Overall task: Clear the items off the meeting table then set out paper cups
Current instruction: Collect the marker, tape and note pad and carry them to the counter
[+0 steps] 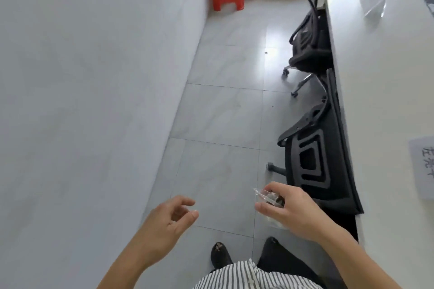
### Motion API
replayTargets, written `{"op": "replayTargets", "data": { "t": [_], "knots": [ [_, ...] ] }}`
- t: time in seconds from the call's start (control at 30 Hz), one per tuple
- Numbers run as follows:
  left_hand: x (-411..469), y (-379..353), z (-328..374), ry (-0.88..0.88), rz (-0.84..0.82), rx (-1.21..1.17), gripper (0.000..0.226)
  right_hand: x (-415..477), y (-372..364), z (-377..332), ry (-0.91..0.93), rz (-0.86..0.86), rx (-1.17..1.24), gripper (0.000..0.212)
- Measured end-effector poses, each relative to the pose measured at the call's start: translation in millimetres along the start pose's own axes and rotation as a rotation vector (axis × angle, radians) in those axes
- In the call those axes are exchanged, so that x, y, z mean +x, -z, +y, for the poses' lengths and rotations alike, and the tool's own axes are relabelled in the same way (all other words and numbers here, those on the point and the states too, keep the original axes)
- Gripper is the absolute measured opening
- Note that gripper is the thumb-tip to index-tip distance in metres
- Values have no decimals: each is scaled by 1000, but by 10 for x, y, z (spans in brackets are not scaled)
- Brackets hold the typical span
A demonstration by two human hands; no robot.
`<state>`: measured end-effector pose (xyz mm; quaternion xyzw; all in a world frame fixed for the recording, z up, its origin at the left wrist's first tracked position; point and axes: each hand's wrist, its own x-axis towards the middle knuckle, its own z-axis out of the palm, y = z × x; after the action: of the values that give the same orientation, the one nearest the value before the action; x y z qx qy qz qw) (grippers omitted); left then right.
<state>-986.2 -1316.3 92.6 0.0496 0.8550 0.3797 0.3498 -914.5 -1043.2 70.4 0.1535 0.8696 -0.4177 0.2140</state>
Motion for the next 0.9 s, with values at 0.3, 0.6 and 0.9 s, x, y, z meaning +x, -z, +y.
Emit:
{"op": "replayTargets", "data": {
  "t": [0.3, 0.6, 0.9],
  "knots": [
    [614, 743, -247, 115, 137, -195, 13, 1147, 176, -777, 88, -152, -169, 24],
    [2126, 1783, 556, 94, 239, -178, 17, 2995, 1112, -1481, 139, -129, -213, 31],
    [3752, 2604, 1228, 125, 129, -125, 20, 4489, 2003, -1831, 105, -126, -151, 26]
  ]
}}
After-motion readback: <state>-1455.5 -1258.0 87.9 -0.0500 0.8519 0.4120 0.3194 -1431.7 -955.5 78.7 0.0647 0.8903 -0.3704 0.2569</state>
